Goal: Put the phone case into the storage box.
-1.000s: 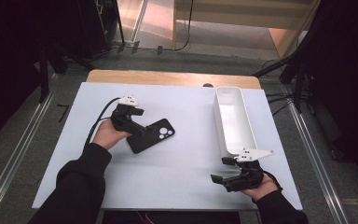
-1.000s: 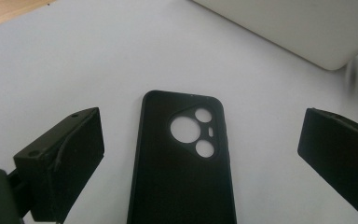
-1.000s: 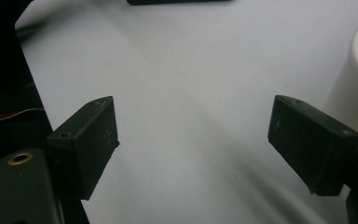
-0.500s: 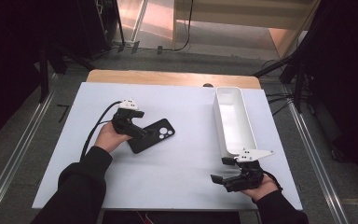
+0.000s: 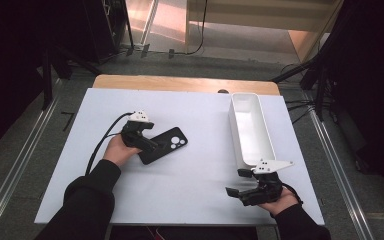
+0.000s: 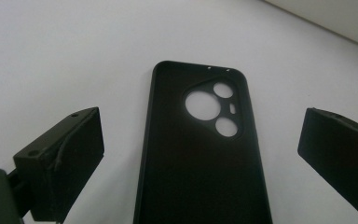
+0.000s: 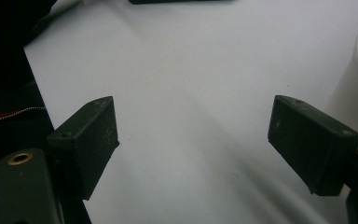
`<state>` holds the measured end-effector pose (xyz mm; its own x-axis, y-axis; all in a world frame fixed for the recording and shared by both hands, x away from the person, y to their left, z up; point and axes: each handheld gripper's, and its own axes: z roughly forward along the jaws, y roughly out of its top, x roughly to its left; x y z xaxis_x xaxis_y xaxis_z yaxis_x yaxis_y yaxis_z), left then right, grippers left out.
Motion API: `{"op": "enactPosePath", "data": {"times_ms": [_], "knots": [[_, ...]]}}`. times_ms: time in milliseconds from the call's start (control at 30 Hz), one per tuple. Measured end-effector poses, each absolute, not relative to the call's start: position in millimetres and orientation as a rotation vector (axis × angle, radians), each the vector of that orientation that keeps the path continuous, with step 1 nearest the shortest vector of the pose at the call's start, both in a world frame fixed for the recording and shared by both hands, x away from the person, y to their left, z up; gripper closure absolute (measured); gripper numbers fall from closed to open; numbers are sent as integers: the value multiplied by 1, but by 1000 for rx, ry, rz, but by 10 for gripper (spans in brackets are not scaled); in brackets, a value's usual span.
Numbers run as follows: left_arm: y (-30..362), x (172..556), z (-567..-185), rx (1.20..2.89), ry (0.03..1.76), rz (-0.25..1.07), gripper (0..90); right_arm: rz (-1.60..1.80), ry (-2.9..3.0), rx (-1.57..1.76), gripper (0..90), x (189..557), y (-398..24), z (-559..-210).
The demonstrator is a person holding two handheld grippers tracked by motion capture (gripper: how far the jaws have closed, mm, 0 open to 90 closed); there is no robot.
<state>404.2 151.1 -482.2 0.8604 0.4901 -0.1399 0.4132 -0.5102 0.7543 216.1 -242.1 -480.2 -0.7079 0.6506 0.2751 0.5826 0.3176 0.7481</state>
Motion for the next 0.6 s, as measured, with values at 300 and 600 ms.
{"op": "enactPosePath", "data": {"times_ms": [300, 600], "knots": [[146, 404, -496, 2220, 666, 117, 0, 1362, 2492, 1172, 144, 216, -241, -480], [141, 403, -506, 2276, 665, 151, 0, 1363, 2494, 1169, 144, 216, -241, -480]]}}
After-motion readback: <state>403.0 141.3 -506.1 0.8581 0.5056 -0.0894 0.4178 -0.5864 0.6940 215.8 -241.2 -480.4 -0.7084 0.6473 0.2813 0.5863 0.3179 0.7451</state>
